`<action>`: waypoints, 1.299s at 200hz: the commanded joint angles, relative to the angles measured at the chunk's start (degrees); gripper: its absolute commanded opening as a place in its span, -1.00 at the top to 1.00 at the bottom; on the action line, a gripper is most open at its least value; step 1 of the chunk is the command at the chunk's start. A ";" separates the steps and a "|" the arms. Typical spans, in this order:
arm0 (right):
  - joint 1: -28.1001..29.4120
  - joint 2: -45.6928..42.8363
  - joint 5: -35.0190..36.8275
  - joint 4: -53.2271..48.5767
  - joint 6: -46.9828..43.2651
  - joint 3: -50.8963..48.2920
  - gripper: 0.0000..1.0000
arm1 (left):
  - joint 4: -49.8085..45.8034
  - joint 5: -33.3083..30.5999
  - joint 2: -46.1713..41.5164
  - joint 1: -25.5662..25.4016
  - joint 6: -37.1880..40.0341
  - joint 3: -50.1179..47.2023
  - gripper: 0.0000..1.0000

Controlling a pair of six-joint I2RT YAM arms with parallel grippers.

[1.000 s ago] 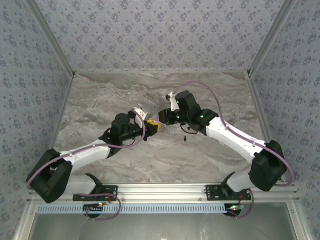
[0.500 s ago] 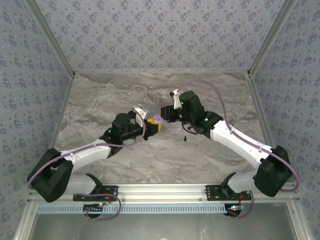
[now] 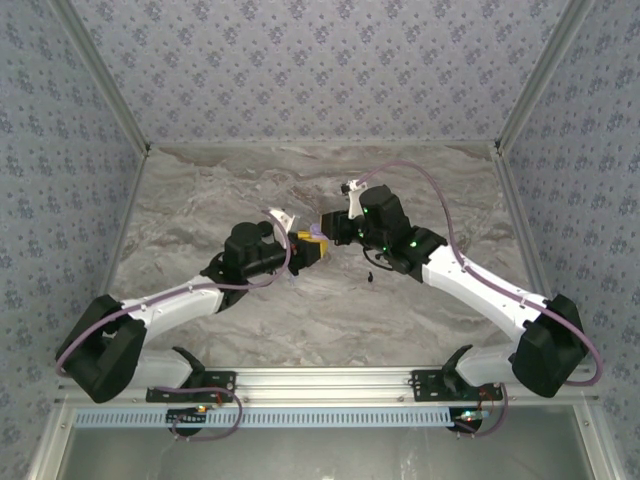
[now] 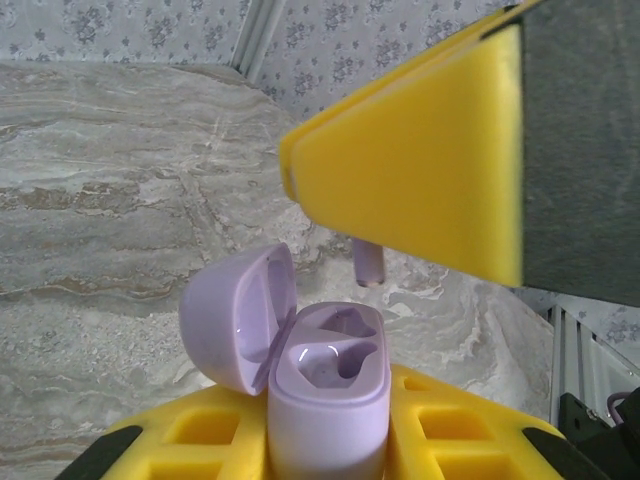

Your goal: Insert the wireless bluetooth earbuds into the charging case

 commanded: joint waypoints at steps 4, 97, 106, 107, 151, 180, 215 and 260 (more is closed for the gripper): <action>0.46 -1.40 1.26 1.22 0.63 -0.48 0.51 | 2.15 1.57 0.26 -0.35 -0.40 1.79 0.47; 0.60 -1.48 0.71 0.88 0.41 -0.57 0.51 | 2.75 0.60 -0.04 -0.33 -1.24 2.72 0.47; 0.59 -1.52 0.82 0.88 0.39 -0.66 0.51 | 3.16 0.69 -0.04 -0.38 -1.28 2.76 0.47; 0.59 -1.52 0.82 0.88 0.39 -0.66 0.51 | 3.18 0.69 -0.04 -0.36 -1.28 2.76 0.47; 0.52 -1.41 0.90 0.84 0.39 -0.92 0.51 | 3.21 0.69 0.14 -0.36 -1.54 3.27 0.47; 0.59 -1.47 0.57 0.72 0.49 -1.28 0.51 | 3.12 0.61 0.14 -0.34 -1.53 3.34 0.47; 0.57 -1.59 0.33 0.60 0.55 -1.39 0.51 | 3.03 0.43 0.27 -0.35 -1.63 3.40 0.47; 0.58 -1.46 -0.59 0.26 1.16 -0.91 0.51 | 2.60 0.08 0.34 -0.38 -1.15 3.53 0.47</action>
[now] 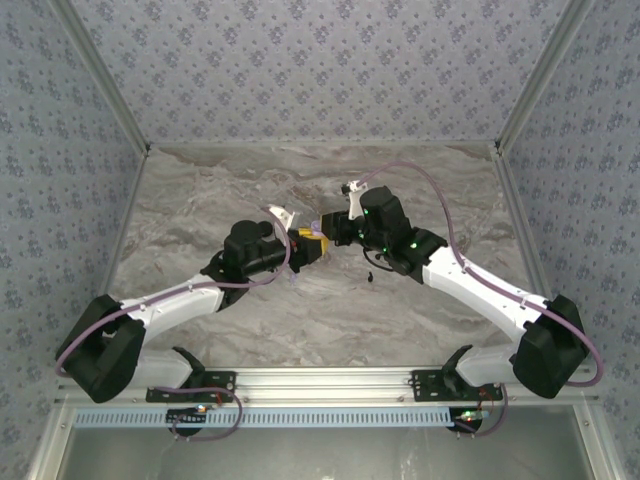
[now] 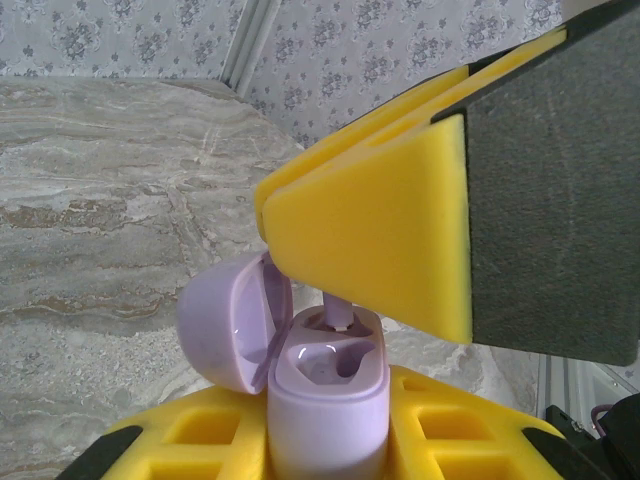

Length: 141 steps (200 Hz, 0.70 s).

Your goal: Insert the wireless bluetooth earbuds into the charging case

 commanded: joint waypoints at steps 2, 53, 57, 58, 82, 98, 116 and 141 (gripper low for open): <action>0.42 -1.19 -0.63 -0.45 1.12 -0.22 0.51 | 1.76 -0.16 0.35 -0.34 0.11 2.52 0.47; 0.35 -1.17 -1.63 -1.38 1.59 0.04 0.51 | 0.99 -0.71 0.40 -0.40 1.23 2.54 0.47; 0.29 -1.16 -1.79 -1.38 1.58 -0.01 0.51 | 0.88 -0.76 0.41 -0.40 1.34 2.58 0.47; 0.28 -1.19 -1.81 -1.38 1.57 -0.03 0.51 | 0.87 -0.78 0.41 -0.39 1.39 2.60 0.47; 0.30 -1.22 -2.00 -1.55 1.76 0.19 0.51 | 0.77 -1.02 0.33 -0.37 1.67 2.59 0.47; 0.28 -1.24 -2.12 -1.64 1.81 0.20 0.51 | 0.27 -1.62 0.40 -0.46 1.88 2.61 0.47; 0.35 -1.29 -2.00 -1.72 1.73 0.21 0.50 | 0.46 -1.70 0.41 -0.38 1.79 2.50 0.47; 0.34 -1.06 -1.61 -1.81 1.59 -0.13 0.50 | 0.85 -1.61 0.14 -0.45 1.61 2.40 0.47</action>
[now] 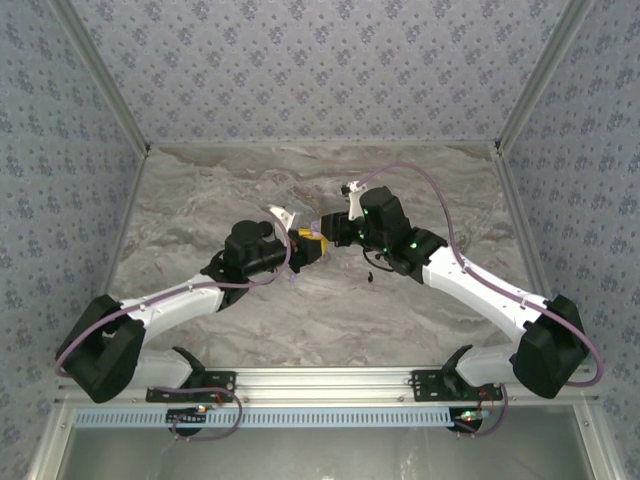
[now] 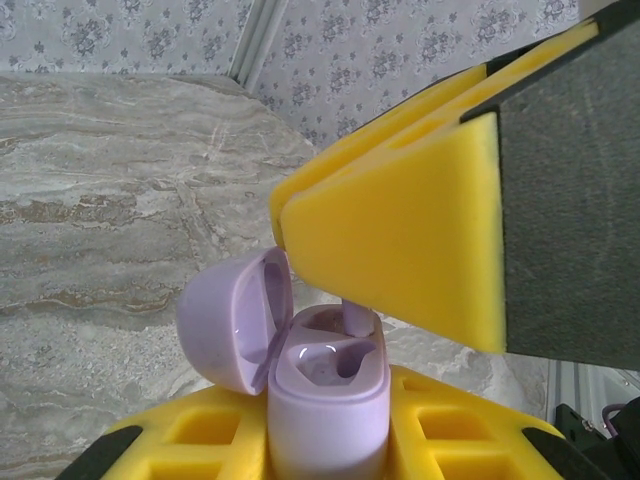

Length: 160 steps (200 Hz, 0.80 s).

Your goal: Insert the wireless bluetooth earbuds into the charging case

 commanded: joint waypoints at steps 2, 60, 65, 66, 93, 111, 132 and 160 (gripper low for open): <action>0.37 -1.06 -0.45 -1.42 0.54 -0.18 0.50 | 2.02 -0.61 0.10 -0.39 0.96 2.32 0.47; 0.43 -0.99 -0.31 -1.71 0.51 -0.40 0.38 | 2.85 0.05 -0.44 -0.37 0.83 2.12 0.47; 0.39 -0.96 -0.32 -1.77 0.51 -0.34 0.35 | 2.87 0.07 -0.48 -0.40 0.87 2.13 0.47; 0.38 -1.00 -0.31 -1.78 0.52 -0.33 0.35 | 2.84 0.03 -0.56 -0.35 0.87 2.10 0.47; 0.41 -1.04 -0.40 -1.97 0.38 -0.05 0.28 | 2.48 0.16 -0.82 -0.41 1.05 2.07 0.47; 0.37 -1.04 -0.49 -2.02 0.36 0.04 0.27 | 2.42 0.17 -1.05 -0.44 1.13 1.98 0.47; 0.43 -1.19 -0.49 -2.30 0.38 0.26 0.24 | 2.31 0.20 -1.31 -0.44 1.45 1.89 0.47; 0.37 -1.90 0.53 -4.43 -0.39 1.64 0.13 | 1.21 -0.06 -2.01 -0.40 3.32 1.47 0.47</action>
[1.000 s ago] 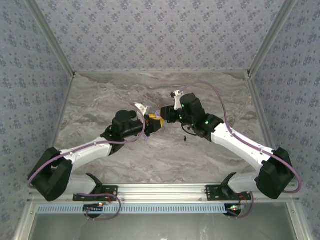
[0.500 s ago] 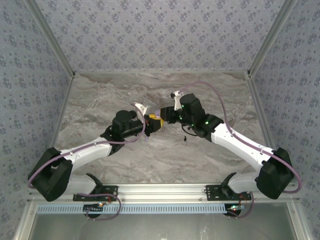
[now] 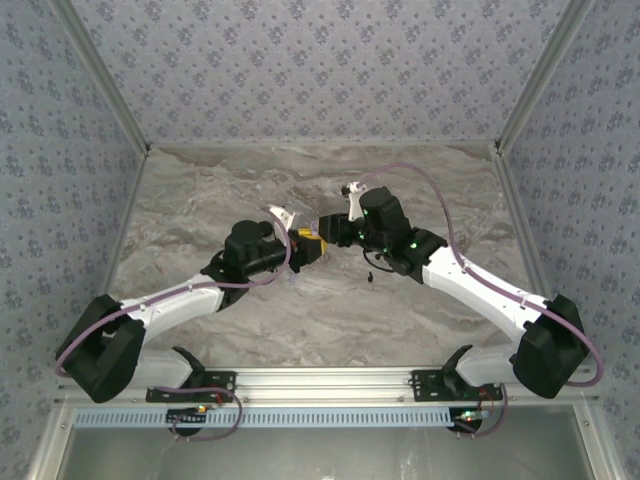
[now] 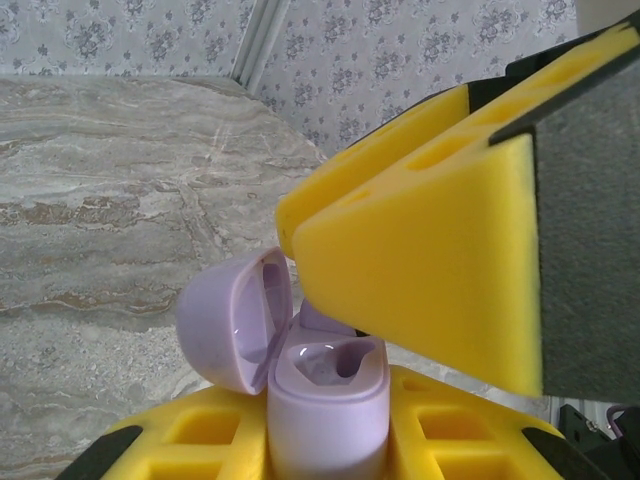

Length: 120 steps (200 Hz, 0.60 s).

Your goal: Insert the wireless bluetooth earbuds into the charging case

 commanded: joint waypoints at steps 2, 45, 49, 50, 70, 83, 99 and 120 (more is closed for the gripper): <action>0.41 -1.94 0.62 -3.63 -0.90 1.80 0.13 | 1.20 -0.05 -2.07 -0.35 2.78 1.39 0.47; -1.84 -3.73 3.43 -8.66 -2.47 3.44 0.10 | -5.82 -4.48 -5.90 -0.31 7.14 0.77 0.47; -2.35 -3.72 3.40 -9.03 -2.42 3.43 0.10 | -6.50 -4.77 -6.43 -0.28 7.54 0.82 0.48; -2.44 -3.72 3.40 -9.14 -2.36 3.45 0.10 | -6.89 -4.77 -6.56 -0.36 7.66 0.79 0.47; -4.08 -3.73 3.49 -10.85 -1.78 3.20 0.10 | -11.04 -6.70 -9.44 -0.37 9.25 0.75 0.48; -4.73 -3.38 4.06 -12.26 -1.30 3.10 0.08 | -14.48 -8.20 -11.67 -0.32 10.43 0.74 0.47; -5.80 -1.40 4.52 -15.24 -0.47 3.82 0.08 | -19.42 -10.35 -14.71 -0.39 11.49 0.99 0.47; -6.67 3.47 3.85 -19.81 -0.02 5.76 0.07 | -25.66 -13.46 -18.76 -0.28 12.18 1.33 0.47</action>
